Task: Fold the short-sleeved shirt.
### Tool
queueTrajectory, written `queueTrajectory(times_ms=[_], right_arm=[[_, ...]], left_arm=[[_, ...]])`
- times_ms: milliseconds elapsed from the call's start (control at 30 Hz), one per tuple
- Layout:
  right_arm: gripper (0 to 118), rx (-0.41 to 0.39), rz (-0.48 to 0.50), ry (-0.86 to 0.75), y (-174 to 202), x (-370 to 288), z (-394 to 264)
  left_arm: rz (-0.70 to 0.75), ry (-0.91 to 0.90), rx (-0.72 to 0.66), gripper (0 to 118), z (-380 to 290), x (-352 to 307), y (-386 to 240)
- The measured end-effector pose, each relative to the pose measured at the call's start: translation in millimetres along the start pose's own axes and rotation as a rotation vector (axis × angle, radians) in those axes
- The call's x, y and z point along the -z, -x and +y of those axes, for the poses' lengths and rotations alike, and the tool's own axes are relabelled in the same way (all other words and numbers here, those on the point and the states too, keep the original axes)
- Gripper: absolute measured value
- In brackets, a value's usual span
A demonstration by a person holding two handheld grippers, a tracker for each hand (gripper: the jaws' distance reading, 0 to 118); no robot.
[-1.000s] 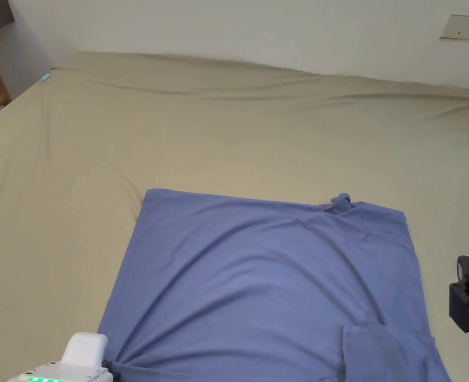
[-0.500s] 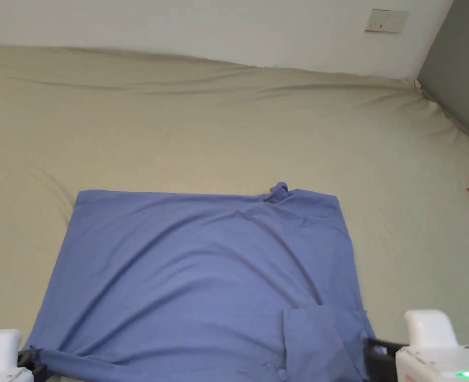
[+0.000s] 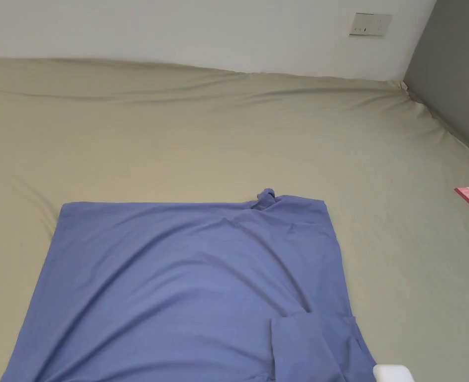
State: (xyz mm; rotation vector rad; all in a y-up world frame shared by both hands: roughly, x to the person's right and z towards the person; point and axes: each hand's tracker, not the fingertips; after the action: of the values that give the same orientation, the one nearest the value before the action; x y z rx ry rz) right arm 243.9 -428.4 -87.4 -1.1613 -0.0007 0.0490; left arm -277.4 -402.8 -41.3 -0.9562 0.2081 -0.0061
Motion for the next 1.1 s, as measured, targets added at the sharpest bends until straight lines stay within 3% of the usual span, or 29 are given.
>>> queueTrajectory(times_ms=[67, 167, 333, 500, 867, 1100], right_arm=[[8, -0.045, -0.013, -0.031, 5.7, -3.1, 0.8], [8, -0.032, -0.01, -0.092, 4.0, -15.0, 3.5], [8, 0.085, 0.096, -0.209, -15.2, -46.2, 16.1], [8, 0.149, 0.141, -0.27, -26.5, -72.7, 45.0], [8, 0.254, 0.108, -0.177, -35.6, -12.7, 128.6], [8, 0.255, 0.084, -0.109, -16.8, 32.4, 166.9]], left_arm=[[0.0, 0.01, 0.005, 5, -1.2, 1.1, 0.0], [-0.003, 0.01, -0.002, 4, -1.5, -1.3, -1.1], [-0.071, -0.065, -0.107, 4, 7.6, -10.5, 5.4], [-0.102, -0.14, -0.195, 4, 37.9, -16.5, 13.4], [-0.105, -0.151, -0.243, 4, 112.1, 31.0, 9.1], [-0.055, -0.105, -0.191, 4, 137.9, 78.6, -8.2]])
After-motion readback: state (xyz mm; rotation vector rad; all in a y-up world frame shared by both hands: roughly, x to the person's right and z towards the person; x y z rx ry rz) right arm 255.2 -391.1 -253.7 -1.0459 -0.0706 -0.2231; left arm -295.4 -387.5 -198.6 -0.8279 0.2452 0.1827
